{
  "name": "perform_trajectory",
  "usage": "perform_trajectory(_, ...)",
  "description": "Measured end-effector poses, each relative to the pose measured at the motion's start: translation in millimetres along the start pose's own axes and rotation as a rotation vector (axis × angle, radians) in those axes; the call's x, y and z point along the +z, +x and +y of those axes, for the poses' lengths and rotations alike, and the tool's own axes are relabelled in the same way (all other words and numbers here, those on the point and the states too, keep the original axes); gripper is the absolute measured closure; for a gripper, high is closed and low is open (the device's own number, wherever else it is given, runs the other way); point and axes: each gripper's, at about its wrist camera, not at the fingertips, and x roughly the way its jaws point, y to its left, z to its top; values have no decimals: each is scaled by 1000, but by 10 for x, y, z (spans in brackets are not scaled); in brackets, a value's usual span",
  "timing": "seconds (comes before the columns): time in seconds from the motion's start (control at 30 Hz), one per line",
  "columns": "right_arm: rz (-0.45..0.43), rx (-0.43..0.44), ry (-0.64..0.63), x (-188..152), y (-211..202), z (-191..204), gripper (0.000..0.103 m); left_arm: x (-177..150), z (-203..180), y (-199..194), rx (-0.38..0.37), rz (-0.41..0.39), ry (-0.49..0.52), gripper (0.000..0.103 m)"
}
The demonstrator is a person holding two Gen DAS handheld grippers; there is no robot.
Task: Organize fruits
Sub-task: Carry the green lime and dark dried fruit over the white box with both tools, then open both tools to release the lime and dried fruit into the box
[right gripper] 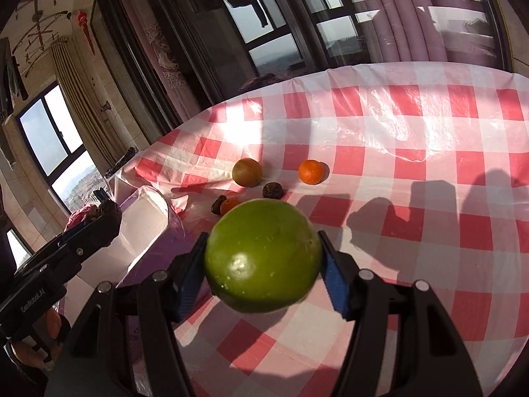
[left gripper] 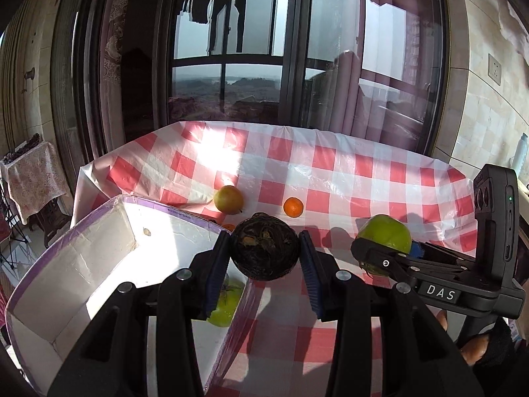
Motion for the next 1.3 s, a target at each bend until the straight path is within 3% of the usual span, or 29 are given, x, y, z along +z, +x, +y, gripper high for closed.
perform_trajectory(0.23,3,97,-126,107,59,697,39,34,513,-264,82,1,-2,63)
perform_trajectory(0.6,65,216,-318,160,429,1770,39,-116,1218,-92,190,183,35,63)
perform_trajectory(0.87,208,163,-485,54,925,2354,39,-358,1558,153,228,390,67,63)
perform_trajectory(1.17,470,-30,-731,-365,1592,2622,39,-630,1616,456,225,599,133,63)
perform_trajectory(1.3,573,-103,-797,-481,1857,2586,39,-668,1644,492,236,649,149,63)
